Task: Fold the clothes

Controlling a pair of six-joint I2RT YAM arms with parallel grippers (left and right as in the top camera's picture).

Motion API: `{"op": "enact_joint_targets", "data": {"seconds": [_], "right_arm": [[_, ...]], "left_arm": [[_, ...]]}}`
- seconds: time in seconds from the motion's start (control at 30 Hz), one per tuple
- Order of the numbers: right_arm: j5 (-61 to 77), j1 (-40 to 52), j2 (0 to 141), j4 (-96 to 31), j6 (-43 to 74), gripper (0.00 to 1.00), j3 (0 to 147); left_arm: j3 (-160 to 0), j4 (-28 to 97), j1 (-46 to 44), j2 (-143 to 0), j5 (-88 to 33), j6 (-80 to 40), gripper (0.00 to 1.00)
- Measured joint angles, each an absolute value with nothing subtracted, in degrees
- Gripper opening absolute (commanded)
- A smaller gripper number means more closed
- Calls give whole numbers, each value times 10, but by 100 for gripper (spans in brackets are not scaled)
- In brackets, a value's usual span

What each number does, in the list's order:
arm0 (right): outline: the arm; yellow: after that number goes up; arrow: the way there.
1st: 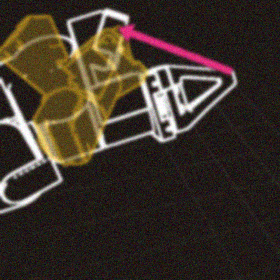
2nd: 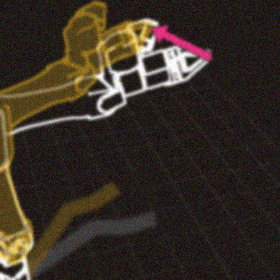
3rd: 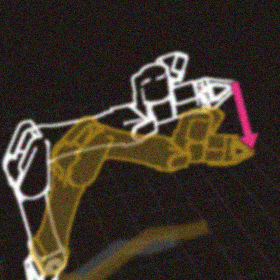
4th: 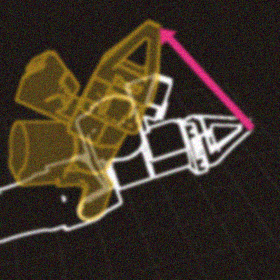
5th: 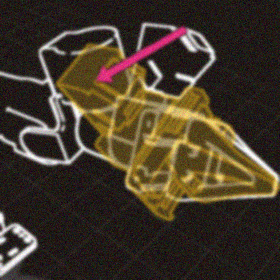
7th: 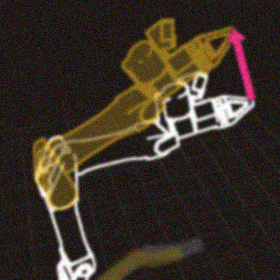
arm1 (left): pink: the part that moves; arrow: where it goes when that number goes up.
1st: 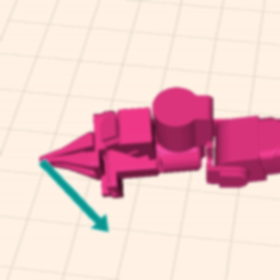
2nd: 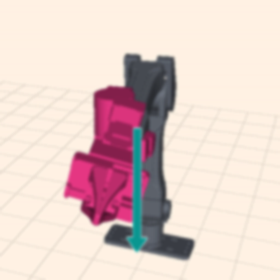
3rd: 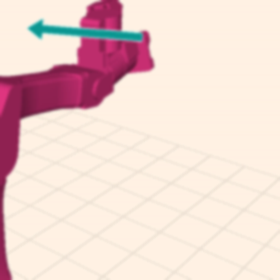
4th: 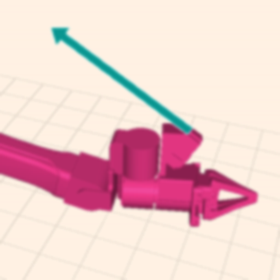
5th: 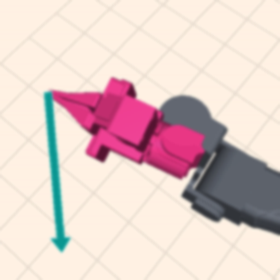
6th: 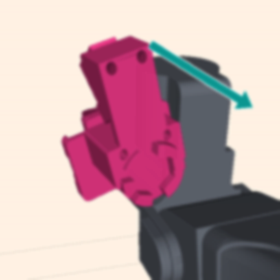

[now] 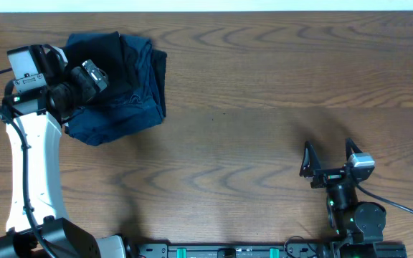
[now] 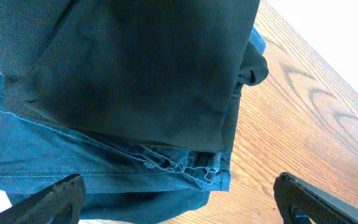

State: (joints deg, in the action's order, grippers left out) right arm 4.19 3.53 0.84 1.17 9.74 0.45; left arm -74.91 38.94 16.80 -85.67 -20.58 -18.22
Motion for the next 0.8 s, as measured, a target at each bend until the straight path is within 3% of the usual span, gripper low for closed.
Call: {"op": "enact_joint_targets", "data": {"seconds": [0.8], "right_arm": [[47,35,7,-36,-23,99,4]], "left_arm": [[-749,389,168,-857,-206,-182,98]]}}
